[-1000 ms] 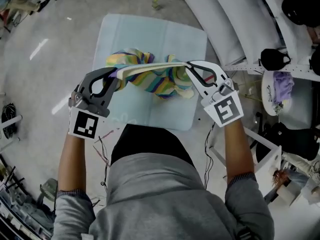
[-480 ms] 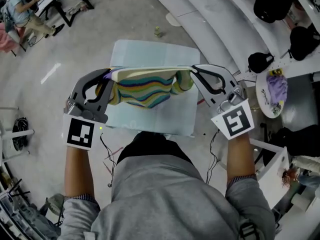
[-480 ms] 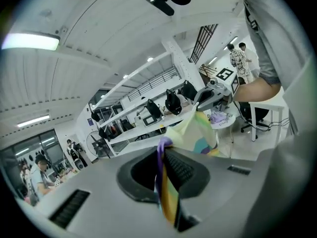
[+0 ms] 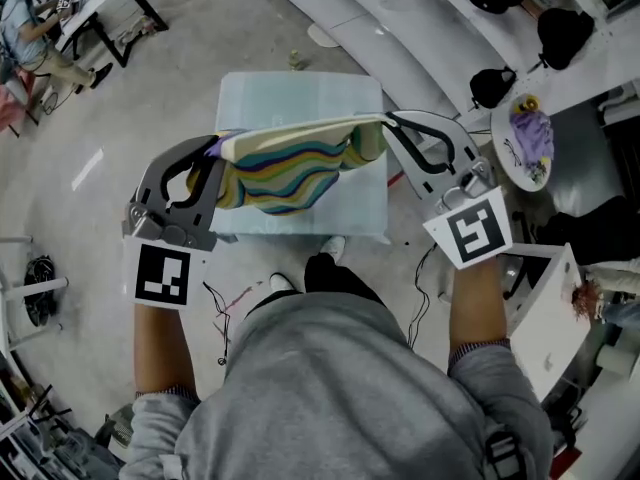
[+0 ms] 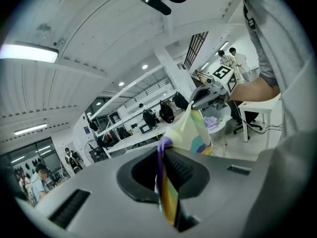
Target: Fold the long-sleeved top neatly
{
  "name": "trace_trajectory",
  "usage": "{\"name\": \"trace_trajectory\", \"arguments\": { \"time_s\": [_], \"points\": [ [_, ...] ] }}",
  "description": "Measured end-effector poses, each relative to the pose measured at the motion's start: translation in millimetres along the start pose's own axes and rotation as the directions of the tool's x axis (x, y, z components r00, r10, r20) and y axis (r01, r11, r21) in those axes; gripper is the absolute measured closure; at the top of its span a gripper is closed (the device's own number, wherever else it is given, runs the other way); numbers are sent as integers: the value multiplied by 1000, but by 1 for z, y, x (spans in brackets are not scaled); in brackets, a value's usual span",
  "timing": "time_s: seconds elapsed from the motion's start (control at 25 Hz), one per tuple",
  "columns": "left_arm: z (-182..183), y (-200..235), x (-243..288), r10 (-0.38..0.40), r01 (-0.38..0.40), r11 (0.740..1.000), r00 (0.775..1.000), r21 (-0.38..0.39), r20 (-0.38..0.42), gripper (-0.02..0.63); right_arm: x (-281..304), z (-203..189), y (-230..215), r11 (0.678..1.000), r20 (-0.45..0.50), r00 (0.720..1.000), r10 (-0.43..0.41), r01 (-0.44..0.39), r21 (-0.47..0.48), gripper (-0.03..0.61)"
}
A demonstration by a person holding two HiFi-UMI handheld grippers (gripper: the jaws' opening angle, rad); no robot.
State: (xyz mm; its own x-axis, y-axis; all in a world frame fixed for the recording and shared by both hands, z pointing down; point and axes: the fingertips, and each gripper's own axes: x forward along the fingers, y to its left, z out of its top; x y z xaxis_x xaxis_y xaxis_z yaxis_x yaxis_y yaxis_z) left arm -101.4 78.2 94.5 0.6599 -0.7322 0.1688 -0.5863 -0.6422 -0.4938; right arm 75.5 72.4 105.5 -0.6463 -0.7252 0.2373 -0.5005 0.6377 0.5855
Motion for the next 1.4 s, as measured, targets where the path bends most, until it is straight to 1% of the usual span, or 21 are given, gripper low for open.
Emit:
{"name": "trace_trajectory", "arguments": {
  "time_s": [0.08, 0.2, 0.36, 0.56, 0.72, 0.88, 1.0, 1.12, 1.2, 1.32, 1.4],
  "points": [
    [9, -8, -16, -21, 21, 1000, 1000, 8, 20, 580, -16, 11, 10, 999, -2, 999, -32, 32, 16, 546],
    [19, -22, -37, -47, 47, 999, 998, 0, 37, 580, -39, 27, 27, 995, 13, 997, -80, 79, 60, 546],
    [28, -43, -65, -84, 84, 996, 996, -3, 43, 580, -66, 40, 53, 989, -4, 994, -114, 113, 92, 546],
    [30, -65, -91, -132, 133, 990, 991, -46, 24, 579, -95, 47, 82, 989, -55, 992, -117, 122, 88, 546],
    [18, -78, -86, -161, 160, 983, 987, -92, 3, 578, -98, 33, 92, 988, -74, 992, -102, 110, 110, 546],
    [-9, -93, -58, -193, 184, 973, 980, -139, -48, 578, -85, -3, 92, 984, -91, 994, -68, 81, 156, 546],
    [-39, -100, -29, -212, 192, 963, 973, -191, -91, 577, -69, -44, 95, 984, -159, 987, 10, 19, 175, 546],
    [-82, -103, 8, -228, 196, 954, 965, -225, -126, 577, -43, -91, 99, 971, -212, 973, 86, -34, 238, 545],
    [-117, -106, 37, -240, 196, 952, 955, -234, -176, 575, -22, -121, 101, 959, -226, 965, 132, -66, 277, 545],
    [-167, -111, 78, -249, 190, 953, 935, -236, -253, 575, 10, -164, 102, 950, -240, 953, 185, -112, 291, 545],
    [-191, -109, 104, -246, 183, 956, 924, -228, -293, 575, 30, -192, 100, 943, -241, 948, 208, -128, 308, 545]
  ]
}}
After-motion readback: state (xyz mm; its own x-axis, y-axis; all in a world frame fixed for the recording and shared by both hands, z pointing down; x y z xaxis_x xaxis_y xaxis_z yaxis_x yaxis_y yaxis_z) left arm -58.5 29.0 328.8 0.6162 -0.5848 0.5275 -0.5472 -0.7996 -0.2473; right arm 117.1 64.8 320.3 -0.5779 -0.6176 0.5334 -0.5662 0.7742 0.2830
